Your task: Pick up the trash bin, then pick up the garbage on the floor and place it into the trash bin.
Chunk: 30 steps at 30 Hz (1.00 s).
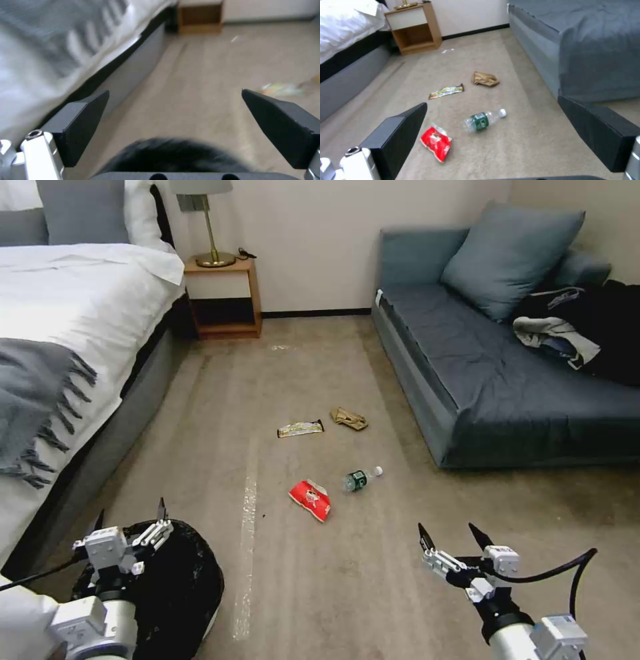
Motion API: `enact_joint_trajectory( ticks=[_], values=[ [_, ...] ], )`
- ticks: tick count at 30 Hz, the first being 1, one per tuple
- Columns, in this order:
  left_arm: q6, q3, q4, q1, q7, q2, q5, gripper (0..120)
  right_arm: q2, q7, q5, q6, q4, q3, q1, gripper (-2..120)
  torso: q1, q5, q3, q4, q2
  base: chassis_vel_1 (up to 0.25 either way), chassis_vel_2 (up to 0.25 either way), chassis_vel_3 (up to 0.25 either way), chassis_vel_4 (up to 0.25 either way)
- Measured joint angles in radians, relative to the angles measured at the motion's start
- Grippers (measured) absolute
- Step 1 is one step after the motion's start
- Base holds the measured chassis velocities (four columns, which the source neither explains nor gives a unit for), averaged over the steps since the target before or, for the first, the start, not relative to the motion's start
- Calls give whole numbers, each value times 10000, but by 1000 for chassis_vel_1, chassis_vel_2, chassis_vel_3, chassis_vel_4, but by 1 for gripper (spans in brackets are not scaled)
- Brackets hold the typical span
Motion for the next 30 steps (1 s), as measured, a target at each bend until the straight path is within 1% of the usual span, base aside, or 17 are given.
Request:
enact_joint_trajectory(
  ticks=[1, 3, 4, 6, 7, 9, 10, 11, 12, 14, 15, 18, 19, 22, 23, 27, 30],
  values=[
    [505, -289, 24, 96, -299, 155, -213, 99, -23, 27, -25, 17, -75, -14, 62, 100, 0, -1, 0, 0, 0, 0, 0, 0, 0],
    [1258, -878, 84, 210, -621, 365, -571, 99, -58, 42, -40, 49, -183, -23, 167, 100, 0, -3, 0, 0, 0, 0, 0, 0, 0],
    [1258, -878, 84, 210, -621, 365, -571, 99, -58, 42, -40, 49, -183, -23, 167, 100, 0, -3, 0, 0, 0, 0, 0, 0, 0],
    [1851, -1496, 198, 370, -771, 581, -969, 99, -94, 64, -39, 60, -294, -30, 296, 100, 0, -3, 0, 0, 0, 0, 0, 0, 0],
    [1851, -1496, 198, 370, -771, 581, -969, 99, -94, 64, -39, 60, -294, -30, 296, 100, 0, -3, 0, 0, 0, 0, 0, 0, 0],
    [2602, -2279, 368, 538, -807, 848, -1568, 99, -142, 94, -29, 65, -417, -72, 464, 100, 0, 0, 0, 1, 0, 0, 0, 0, 0],
    [2855, -2402, 412, 575, -808, 916, -1738, 99, -157, 107, -24, 65, -447, -99, 517, 100, 0, 0, 0, 1, 0, 0, 0, 0, 0],
    [2855, -2402, 412, 575, -808, 916, -1738, 99, -157, 107, -24, 65, -447, -99, 517, 100, 0, 0, 0, 1, 0, 0, 0, 0, 0],
    [3367, -2527, 495, 601, -789, 1026, -2031, 99, -179, 130, -17, 65, -497, -138, 608, 100, 0, -2, 1, 1, 0, 0, 0, 0, 0],
    [4043, -2528, 631, 472, -719, 1105, -2423, 100, -201, 145, -15, 65, -631, -214, 783, 100, 1, -2, 0, 2, 0, 0, 0, 0, 0],
    [4043, -2528, 631, 472, -719, 1105, -2423, 100, -201, 145, -15, 65, -631, -214, 783, 100, 1, -2, 0, 2, 0, 0, 0, 0, 0],
    [4723, -2312, 653, 250, -622, 1005, -2889, 100, -228, 160, -23, 112, -792, -264, 884, 100, 0, -2, 1, 0, 0, 0, 0, 0, 0],
    [4723, -2312, 653, 250, -622, 1005, -2889, 100, -228, 160, -23, 112, -792, -264, 884, 100, 0, -2, 1, 0, 0, 0, 0, 0, 0],
    [5129, -2166, 745, 67, -595, 978, -3128, 100, -359, 185, -37, 270, -955, -199, 873, 100, 0, 1, 0, 1, 0, 0, 0, 0, 0],
    [5129, -2166, 745, 67, -595, 978, -3128, 100, -359, 185, -37, 270, -955, -199, 873, 100, 0, 1, 0, 1, 0, 0, 0, 0, 0],
    [5493, -1872, 1199, -446, -631, 971, -3722, 100, -520, 240, 47, 364, -999, 89, 850, 100, 0, -1, 1, 0, -1, 0, 0, 0, 0],
    [5643, -1701, 1319, -632, -697, 885, -3951, 99, -523, 248, 56, 384, -946, 151, 812, 100, 0, -1, 0, 0, 0, 0, 0, 0, 0]
  ],
)
